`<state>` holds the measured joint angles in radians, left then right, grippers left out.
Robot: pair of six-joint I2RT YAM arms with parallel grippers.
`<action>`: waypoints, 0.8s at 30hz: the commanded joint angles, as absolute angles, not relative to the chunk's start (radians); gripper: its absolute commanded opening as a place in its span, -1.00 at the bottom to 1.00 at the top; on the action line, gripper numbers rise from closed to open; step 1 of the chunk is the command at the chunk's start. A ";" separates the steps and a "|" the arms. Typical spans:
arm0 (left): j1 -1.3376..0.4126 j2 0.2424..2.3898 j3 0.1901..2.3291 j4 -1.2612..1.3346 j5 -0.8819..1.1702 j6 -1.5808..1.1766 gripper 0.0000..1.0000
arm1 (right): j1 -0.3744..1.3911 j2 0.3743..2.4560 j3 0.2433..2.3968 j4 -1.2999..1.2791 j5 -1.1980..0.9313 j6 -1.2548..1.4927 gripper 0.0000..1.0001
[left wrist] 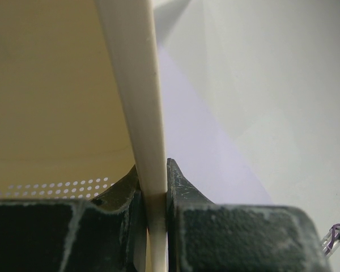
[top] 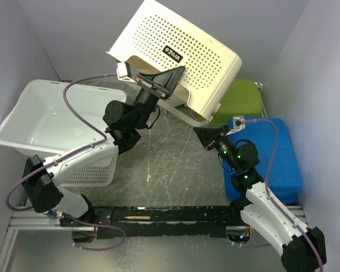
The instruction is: Turn the large container upside down
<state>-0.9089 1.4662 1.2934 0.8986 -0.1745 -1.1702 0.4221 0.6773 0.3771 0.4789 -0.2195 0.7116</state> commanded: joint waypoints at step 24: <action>-0.776 1.504 1.038 1.608 0.285 -1.523 -0.87 | 0.258 0.830 0.248 0.926 -0.123 1.109 -0.87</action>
